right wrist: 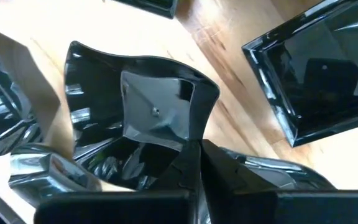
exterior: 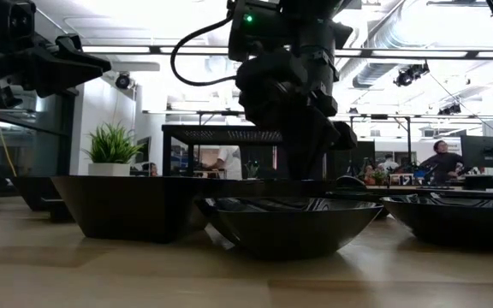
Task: Pick & Place Mini shaped plates
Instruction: Stack the distorted square plate on top of the distorted square plate on the shelf
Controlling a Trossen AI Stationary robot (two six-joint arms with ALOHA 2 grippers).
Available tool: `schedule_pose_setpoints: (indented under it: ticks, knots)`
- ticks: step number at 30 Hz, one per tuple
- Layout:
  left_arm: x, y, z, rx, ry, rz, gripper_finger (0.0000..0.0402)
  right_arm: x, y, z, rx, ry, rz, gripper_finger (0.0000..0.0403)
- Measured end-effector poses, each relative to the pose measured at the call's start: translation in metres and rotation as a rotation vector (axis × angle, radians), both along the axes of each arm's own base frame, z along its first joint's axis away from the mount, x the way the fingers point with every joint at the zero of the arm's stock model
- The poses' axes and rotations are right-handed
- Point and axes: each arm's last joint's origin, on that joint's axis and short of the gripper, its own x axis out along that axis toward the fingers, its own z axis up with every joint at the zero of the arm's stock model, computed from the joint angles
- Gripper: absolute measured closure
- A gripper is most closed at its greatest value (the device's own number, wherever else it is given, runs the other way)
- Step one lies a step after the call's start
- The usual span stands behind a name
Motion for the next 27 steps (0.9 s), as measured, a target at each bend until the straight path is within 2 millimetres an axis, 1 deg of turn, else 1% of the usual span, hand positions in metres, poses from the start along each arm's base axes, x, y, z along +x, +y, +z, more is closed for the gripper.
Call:
schedule_pose_setpoints:
  ticks: [4,7,11,15,19,22,25,27]
  knots:
    - [0.000,0.000,0.000,0.000,0.000,0.000,0.0282,0.002,0.000,0.013,-0.002,0.012,0.008,0.0402]
    - [0.000,0.000,0.000,0.000,0.000,0.000,0.0282,0.002,0.000,0.028,-0.007,0.022,0.012,0.0402]
    - [0.000,0.000,0.000,0.000,0.000,0.000,0.0282,0.004,-0.002,0.054,-0.035,0.027,0.030,0.0402]
    - [0.000,0.000,0.000,0.000,0.000,0.000,0.0282,0.005,-0.009,0.086,-0.079,0.032,0.028,0.0402]
    - [0.000,0.000,0.000,0.000,0.000,0.000,0.0282,0.000,-0.025,0.128,-0.151,0.038,-0.001,0.0402]
    - [0.000,0.000,0.000,0.000,0.000,0.000,0.0282,-0.008,-0.041,0.159,-0.207,0.026,-0.036,0.0403]
    - [0.000,0.000,0.000,0.000,0.000,0.000,0.0282,-0.017,-0.059,0.189,-0.252,-0.005,-0.074,0.0403]
    - [0.000,0.000,0.000,0.000,0.000,0.000,0.0282,-0.021,-0.071,0.207,-0.280,-0.065,-0.105,0.0403]
